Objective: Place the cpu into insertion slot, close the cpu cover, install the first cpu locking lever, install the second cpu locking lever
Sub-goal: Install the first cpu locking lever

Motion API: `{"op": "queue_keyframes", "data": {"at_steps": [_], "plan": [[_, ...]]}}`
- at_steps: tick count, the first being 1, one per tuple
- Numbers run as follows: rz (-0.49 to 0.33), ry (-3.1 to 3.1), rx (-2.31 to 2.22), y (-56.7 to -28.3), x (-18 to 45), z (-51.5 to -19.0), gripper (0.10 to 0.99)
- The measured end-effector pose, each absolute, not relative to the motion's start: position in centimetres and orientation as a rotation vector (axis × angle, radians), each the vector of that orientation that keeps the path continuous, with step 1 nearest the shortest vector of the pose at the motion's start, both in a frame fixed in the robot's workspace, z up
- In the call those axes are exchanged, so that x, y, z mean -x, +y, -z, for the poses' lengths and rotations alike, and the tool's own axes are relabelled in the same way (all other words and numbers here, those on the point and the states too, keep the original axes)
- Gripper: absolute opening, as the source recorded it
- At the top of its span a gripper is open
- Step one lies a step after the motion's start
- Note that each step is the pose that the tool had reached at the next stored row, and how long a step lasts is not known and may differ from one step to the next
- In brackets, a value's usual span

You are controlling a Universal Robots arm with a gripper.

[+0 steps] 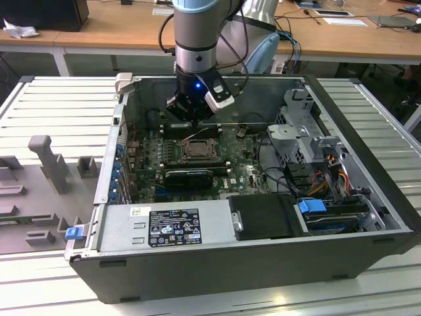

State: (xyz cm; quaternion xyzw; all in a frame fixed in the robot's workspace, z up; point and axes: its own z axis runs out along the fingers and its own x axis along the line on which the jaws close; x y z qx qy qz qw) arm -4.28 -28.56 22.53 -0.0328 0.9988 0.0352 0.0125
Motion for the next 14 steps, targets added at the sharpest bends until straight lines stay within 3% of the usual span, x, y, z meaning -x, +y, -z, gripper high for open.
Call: {"op": "queue_keyframes", "data": {"at_steps": [14], "plan": [[-0.111,3.113,0.080,-28.3,2.6,-22.0,0.106]]}}
